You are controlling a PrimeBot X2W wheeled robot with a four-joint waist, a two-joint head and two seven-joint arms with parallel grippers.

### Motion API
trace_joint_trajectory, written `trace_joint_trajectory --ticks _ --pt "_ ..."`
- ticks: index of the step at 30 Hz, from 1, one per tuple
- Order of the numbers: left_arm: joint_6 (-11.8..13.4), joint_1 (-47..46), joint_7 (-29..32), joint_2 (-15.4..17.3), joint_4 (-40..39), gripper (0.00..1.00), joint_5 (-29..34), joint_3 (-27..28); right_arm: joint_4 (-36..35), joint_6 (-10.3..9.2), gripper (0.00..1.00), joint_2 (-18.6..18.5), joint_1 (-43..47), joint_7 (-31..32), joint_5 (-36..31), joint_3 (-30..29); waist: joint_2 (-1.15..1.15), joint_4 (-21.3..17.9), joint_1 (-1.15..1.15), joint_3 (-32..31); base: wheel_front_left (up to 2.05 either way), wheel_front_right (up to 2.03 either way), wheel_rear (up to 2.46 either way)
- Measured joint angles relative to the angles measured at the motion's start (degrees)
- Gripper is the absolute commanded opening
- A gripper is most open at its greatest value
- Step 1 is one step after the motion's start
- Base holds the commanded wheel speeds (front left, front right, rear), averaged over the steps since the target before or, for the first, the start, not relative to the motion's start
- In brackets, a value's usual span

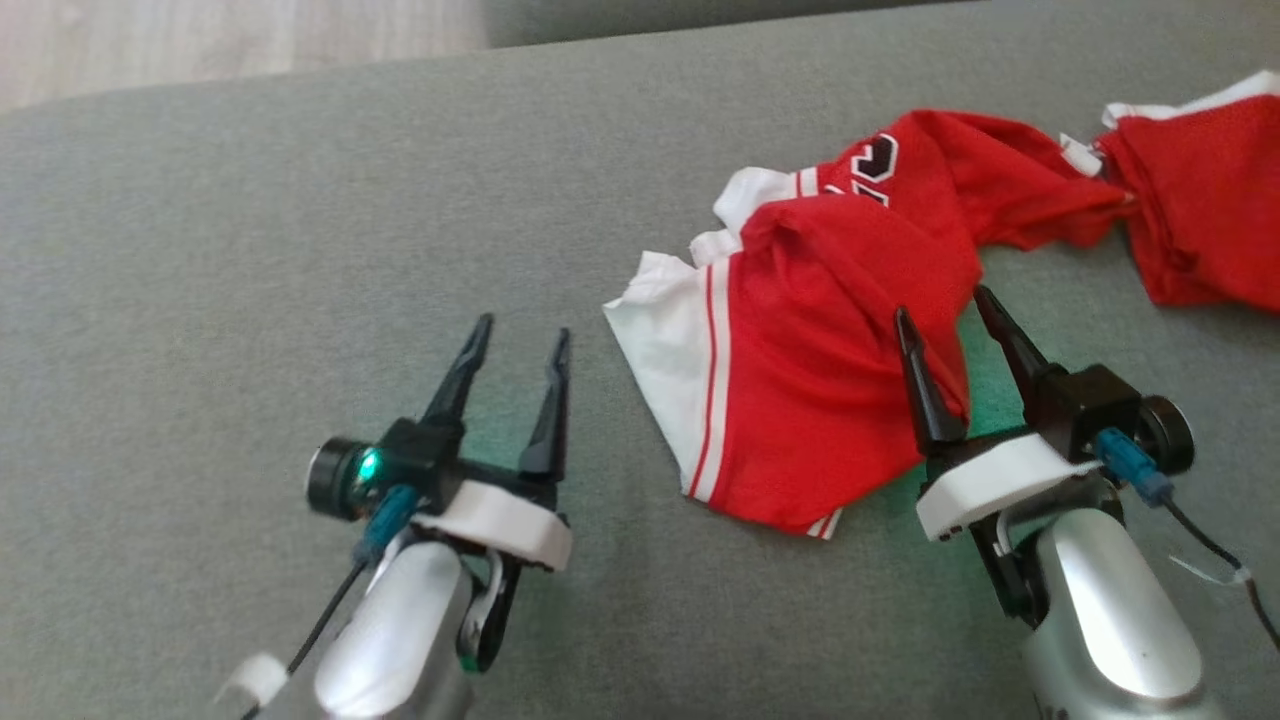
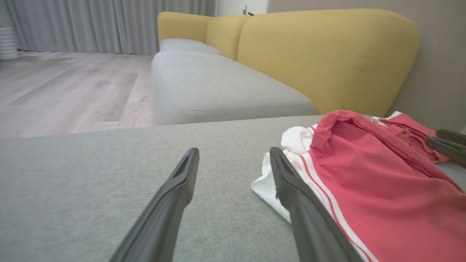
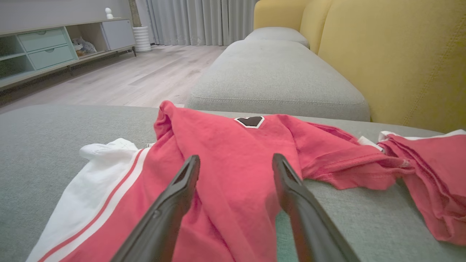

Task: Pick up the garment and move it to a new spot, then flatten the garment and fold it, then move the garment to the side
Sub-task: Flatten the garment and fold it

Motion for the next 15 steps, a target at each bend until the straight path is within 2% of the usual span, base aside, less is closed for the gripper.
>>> trace_joint_trajectory --ticks 4,10,15 --pt "-1.5 -3.0 0.4 0.0 4.1 1.00 0.9 -2.4 0.3 0.00 1.00 0.0 -0.2 -0.5 0.6 0.2 0.00 -1.3 0.00 0.7 0.00 0.00 0.00" --pt "-4.5 -9.7 7.5 0.0 12.3 1.00 2.0 -5.9 0.2 0.00 1.00 0.1 -0.8 -1.7 3.1 0.9 0.00 -4.8 0.00 2.1 0.00 0.00 0.00" --pt "-4.7 -13.0 12.6 0.0 18.3 1.00 2.0 -6.7 0.3 0.00 1.00 0.1 -1.1 -2.4 4.4 1.2 0.00 -7.7 0.00 3.6 0.00 0.00 0.00"
